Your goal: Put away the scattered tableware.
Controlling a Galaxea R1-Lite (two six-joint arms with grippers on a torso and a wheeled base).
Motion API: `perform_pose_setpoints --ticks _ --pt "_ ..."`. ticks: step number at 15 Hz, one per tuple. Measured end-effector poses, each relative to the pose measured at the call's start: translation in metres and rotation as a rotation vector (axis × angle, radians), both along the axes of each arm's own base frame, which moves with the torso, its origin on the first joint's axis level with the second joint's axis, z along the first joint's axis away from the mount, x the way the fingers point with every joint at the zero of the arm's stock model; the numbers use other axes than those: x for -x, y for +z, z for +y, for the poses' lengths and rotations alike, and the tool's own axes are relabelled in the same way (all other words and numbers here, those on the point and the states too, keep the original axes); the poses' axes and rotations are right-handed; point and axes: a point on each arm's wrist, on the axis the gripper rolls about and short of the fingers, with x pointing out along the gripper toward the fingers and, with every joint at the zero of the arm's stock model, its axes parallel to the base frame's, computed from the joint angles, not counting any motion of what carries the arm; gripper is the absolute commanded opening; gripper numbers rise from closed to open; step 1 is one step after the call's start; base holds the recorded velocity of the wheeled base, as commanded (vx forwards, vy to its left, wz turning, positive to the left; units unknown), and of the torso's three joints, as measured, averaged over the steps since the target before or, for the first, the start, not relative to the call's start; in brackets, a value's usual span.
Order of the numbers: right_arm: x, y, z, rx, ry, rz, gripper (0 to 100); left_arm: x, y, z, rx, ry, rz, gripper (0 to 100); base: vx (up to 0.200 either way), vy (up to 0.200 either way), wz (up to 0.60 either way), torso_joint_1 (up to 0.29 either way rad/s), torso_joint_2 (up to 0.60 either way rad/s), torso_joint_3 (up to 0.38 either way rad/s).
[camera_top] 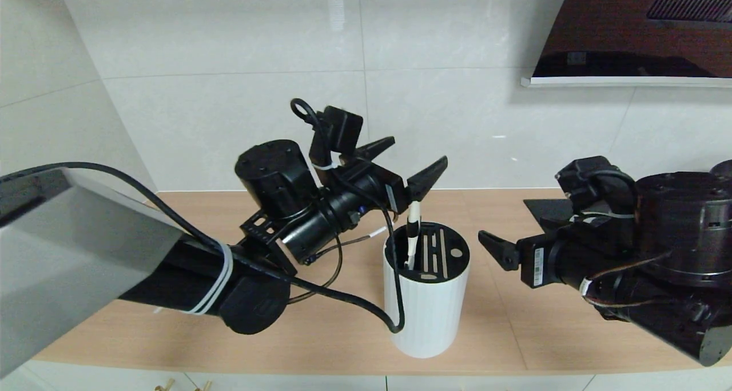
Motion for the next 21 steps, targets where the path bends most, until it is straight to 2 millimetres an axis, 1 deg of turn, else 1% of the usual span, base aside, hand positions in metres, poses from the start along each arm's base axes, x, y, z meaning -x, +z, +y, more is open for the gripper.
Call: perform_pose_setpoints --ticks 2,3,4,6,8,9,10,12,14,16,18,21 --pt "0.0 0.008 -0.008 -0.021 -0.047 -0.037 100 0.014 0.025 0.013 0.068 0.036 -0.071 100 0.0 0.0 0.0 0.0 0.0 0.0" --pt "0.002 0.012 -0.012 -0.029 -0.061 -0.047 100 0.02 0.032 0.022 0.087 0.056 -0.089 100 0.0 0.0 0.0 0.0 0.0 0.0" --pt "0.005 0.016 -0.021 -0.04 -0.086 -0.063 100 0.029 0.039 0.036 0.103 0.089 -0.101 100 0.0 0.0 0.0 0.0 0.0 0.0" --pt "0.016 0.017 -0.044 -0.047 -0.152 -0.082 100 0.049 0.042 0.066 0.104 0.151 -0.093 100 0.0 0.0 0.0 0.0 0.0 0.0" --pt "0.035 0.017 -0.072 -0.053 -0.208 -0.101 100 0.076 0.041 0.1 0.096 0.215 -0.076 100 0.0 0.0 0.0 0.0 0.0 0.0" --pt "0.045 0.016 -0.087 -0.058 -0.231 -0.106 100 0.093 0.04 0.118 0.092 0.251 -0.069 100 0.0 0.0 0.0 0.0 0.0 0.0" --pt "0.055 0.014 -0.103 -0.064 -0.26 -0.11 100 0.11 0.037 0.136 0.086 0.288 -0.059 100 0.0 0.0 0.0 0.0 0.0 0.0" --pt "0.079 0.013 -0.129 -0.079 -0.301 -0.136 100 0.144 0.031 0.162 0.077 0.342 -0.034 100 0.0 0.0 0.0 0.0 0.0 0.0" --pt "0.112 0.01 -0.146 -0.065 -0.342 -0.154 100 0.182 0.019 0.182 0.072 0.37 0.019 100 0.0 0.0 0.0 0.0 0.0 0.0" --pt "0.145 0.008 -0.155 -0.057 -0.368 -0.199 100 0.218 0.005 0.196 0.078 0.377 0.101 100 0.0 0.0 0.0 0.0 0.0 0.0" --pt "0.178 -0.003 -0.161 -0.005 -0.399 -0.218 100 0.253 -0.008 0.208 0.089 0.384 0.168 100 0.0 0.0 0.0 0.0 0.0 0.0" --pt "0.218 -0.017 -0.164 0.09 -0.474 -0.306 100 0.302 -0.032 0.224 0.096 0.437 0.231 100 0.0 0.0 0.0 0.0 0.0 0.0"
